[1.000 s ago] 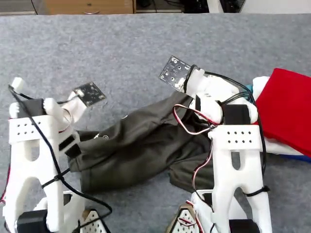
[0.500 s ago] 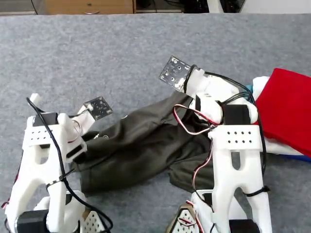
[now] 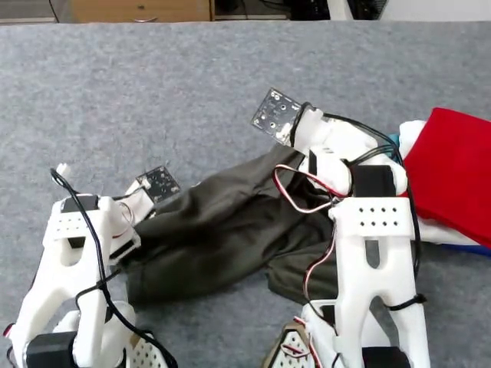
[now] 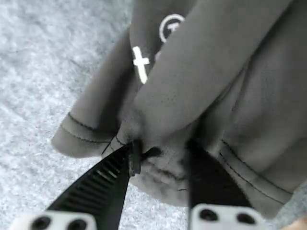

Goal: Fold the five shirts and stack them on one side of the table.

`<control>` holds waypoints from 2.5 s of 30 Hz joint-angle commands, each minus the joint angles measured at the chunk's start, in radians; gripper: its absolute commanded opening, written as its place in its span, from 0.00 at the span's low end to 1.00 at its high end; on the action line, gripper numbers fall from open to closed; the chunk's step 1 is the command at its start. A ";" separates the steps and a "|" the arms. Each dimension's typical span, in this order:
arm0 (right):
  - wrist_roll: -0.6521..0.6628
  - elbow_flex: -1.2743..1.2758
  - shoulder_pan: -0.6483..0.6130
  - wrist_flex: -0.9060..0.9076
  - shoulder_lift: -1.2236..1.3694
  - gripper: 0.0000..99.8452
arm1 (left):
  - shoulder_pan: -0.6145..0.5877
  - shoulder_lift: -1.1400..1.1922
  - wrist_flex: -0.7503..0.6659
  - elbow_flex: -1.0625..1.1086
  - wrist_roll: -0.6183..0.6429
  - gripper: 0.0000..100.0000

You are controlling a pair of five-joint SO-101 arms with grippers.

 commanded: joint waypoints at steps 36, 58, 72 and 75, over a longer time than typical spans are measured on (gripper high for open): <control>0.018 -0.375 0.134 0.025 0.022 0.00 | -0.184 -0.012 0.654 -0.489 -0.117 0.02; 0.015 -0.321 0.107 -0.029 0.065 0.00 | 0.025 -0.010 0.557 -0.319 -0.028 0.18; 0.015 -0.272 0.051 -0.029 0.068 0.00 | 0.292 0.025 0.241 -0.393 0.262 0.18; 0.015 -0.271 0.048 -0.029 0.073 0.00 | 0.321 0.097 0.239 -0.404 0.264 0.19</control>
